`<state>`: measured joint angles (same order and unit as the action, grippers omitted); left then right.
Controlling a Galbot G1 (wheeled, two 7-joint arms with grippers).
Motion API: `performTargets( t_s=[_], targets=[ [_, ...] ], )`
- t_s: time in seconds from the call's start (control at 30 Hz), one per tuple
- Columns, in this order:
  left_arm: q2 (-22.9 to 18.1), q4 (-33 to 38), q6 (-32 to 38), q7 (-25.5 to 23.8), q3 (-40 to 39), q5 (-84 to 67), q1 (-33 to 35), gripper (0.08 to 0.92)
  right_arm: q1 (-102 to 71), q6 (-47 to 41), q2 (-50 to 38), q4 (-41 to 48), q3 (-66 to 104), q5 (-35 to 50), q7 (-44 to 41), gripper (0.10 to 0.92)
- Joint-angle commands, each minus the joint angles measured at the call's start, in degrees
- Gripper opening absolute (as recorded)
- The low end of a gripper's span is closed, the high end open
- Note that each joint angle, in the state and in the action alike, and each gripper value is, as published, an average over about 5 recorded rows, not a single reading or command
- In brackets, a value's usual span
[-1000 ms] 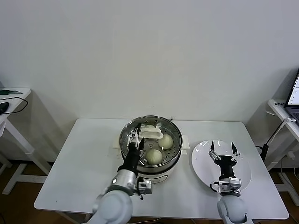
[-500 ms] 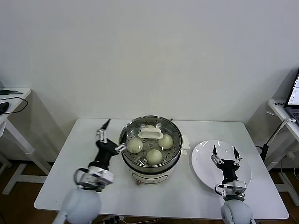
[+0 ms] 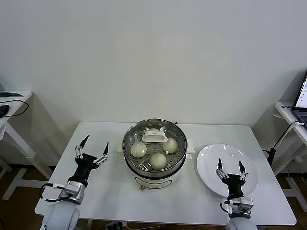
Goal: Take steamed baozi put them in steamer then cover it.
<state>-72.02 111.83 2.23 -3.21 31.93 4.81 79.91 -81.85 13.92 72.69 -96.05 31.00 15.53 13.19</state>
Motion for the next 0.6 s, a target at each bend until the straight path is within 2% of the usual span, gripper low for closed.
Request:
performTargets(
  t_s=[0.03, 0.6],
  targets=[
    [-0.9, -5.7, 8.0, -1.9, 4.6, -7.9, 3.0, 0.823, -2.6, 1.5, 1.3, -1.2, 0.1, -1.0, -0.2, 0.823],
    [-1.2, -5.9, 7.3, -0.9, 4.0, -6.6, 3.1, 0.823, -3.8, 2.3, 1.6, -1.7, 0.2, -2.0, -0.3, 0.823]
  ],
)
